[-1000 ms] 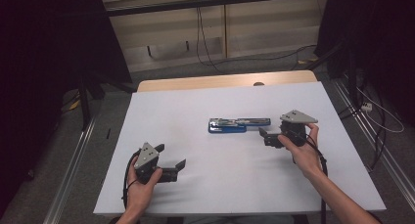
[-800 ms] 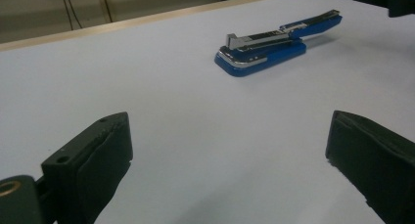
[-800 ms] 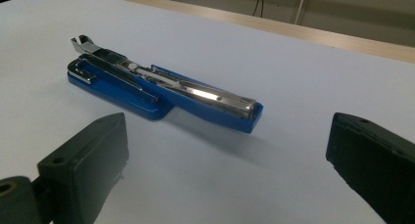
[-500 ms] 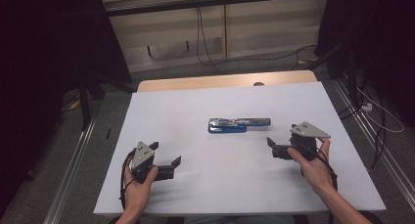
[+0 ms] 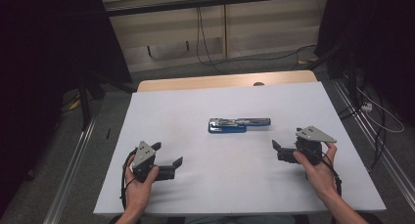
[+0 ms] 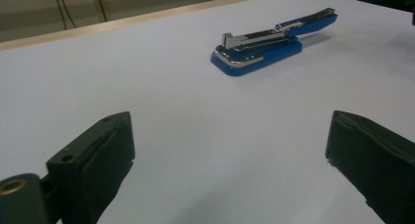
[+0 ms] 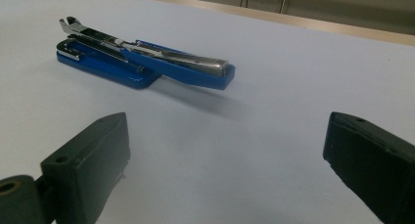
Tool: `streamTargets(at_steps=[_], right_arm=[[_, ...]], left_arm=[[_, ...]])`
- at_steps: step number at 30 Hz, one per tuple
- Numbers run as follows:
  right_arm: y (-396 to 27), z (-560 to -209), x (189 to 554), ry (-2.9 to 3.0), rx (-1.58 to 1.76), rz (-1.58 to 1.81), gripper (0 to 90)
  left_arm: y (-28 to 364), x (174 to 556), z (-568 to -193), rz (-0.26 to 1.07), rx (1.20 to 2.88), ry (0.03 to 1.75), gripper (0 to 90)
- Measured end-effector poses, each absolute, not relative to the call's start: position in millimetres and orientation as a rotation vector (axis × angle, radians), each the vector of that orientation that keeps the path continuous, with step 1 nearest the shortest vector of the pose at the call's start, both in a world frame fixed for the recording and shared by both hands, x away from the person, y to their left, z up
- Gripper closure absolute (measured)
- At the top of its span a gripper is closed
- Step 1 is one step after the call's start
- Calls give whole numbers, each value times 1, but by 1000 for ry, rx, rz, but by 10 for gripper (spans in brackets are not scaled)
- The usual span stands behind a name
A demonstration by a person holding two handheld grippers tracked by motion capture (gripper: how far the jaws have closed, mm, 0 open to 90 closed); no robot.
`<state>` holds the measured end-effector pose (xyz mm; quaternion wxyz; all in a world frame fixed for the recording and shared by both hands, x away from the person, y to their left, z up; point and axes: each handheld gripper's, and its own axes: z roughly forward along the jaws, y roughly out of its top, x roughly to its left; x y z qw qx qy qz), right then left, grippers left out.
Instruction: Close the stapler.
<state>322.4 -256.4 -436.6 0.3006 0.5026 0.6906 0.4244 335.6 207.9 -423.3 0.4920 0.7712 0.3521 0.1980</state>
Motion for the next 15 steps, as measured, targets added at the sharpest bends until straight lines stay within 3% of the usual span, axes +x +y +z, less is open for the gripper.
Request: streamTargets(at_steps=[15], right_arm=[[-252, -441, 330, 1901, 1295, 1128, 70]], left_arm=[[190, 351, -426, 458, 1902, 831, 67]])
